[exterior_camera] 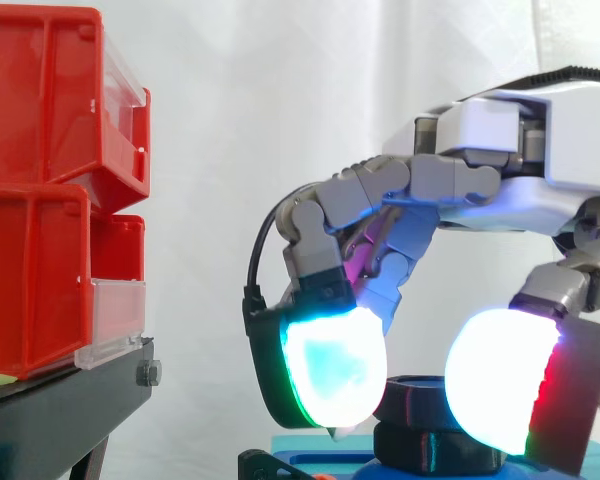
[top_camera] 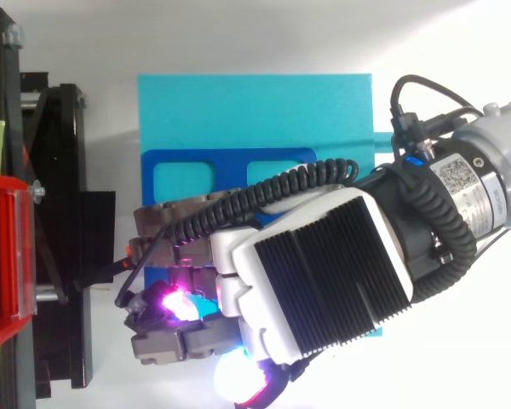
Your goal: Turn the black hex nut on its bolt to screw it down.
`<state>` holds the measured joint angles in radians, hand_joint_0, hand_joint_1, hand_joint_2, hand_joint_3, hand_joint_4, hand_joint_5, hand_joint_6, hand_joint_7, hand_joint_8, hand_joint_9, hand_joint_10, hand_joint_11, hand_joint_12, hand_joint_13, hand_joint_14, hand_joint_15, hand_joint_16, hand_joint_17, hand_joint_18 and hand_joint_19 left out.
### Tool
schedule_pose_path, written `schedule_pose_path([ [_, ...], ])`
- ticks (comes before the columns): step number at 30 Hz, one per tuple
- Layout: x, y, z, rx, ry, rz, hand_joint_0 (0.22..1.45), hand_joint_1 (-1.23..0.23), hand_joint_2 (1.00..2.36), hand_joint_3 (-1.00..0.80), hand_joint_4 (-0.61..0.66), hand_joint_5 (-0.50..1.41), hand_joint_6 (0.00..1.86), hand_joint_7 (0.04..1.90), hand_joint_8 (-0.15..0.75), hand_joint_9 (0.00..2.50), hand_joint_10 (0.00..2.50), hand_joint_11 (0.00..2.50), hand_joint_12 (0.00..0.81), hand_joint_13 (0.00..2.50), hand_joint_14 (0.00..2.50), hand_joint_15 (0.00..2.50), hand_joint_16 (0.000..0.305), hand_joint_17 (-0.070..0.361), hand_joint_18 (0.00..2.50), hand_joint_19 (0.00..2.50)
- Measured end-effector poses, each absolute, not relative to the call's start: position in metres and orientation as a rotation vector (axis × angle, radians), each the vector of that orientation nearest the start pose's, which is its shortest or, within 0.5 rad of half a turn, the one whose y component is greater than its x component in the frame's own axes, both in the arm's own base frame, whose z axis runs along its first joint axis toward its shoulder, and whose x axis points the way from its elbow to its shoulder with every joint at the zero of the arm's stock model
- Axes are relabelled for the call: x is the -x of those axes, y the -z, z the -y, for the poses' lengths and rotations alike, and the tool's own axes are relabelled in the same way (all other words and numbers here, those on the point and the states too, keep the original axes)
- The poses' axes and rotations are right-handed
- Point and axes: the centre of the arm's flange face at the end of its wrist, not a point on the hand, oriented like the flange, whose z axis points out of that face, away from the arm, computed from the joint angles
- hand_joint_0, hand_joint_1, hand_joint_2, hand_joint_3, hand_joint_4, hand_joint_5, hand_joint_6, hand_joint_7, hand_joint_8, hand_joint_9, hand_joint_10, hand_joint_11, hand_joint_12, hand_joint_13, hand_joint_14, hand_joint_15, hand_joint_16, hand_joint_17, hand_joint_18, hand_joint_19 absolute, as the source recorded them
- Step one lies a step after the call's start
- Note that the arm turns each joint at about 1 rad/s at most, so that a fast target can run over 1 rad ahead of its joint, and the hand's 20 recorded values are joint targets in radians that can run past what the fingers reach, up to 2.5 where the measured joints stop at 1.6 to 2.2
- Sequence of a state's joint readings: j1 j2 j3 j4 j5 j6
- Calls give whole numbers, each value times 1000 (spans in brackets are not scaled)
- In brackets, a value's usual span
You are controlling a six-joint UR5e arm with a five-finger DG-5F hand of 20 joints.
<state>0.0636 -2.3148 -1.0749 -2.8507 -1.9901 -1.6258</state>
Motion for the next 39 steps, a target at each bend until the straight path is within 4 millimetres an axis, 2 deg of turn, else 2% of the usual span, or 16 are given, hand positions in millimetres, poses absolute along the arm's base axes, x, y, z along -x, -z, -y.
schedule_pose_path([
  [30, -766, -278, 70, 409, -297, -1462, 522, -508, 1000, -500, 257, -44, 509, 1315, 302, 1057, 8, 344, 320, 875, 7, 232, 39, 87, 769, 352],
  [39, -767, -261, 75, 425, -318, -1469, 524, -498, 1000, -500, 260, -44, 511, 1309, 302, 1063, 8, 344, 320, 880, 7, 237, 38, 86, 768, 354],
])
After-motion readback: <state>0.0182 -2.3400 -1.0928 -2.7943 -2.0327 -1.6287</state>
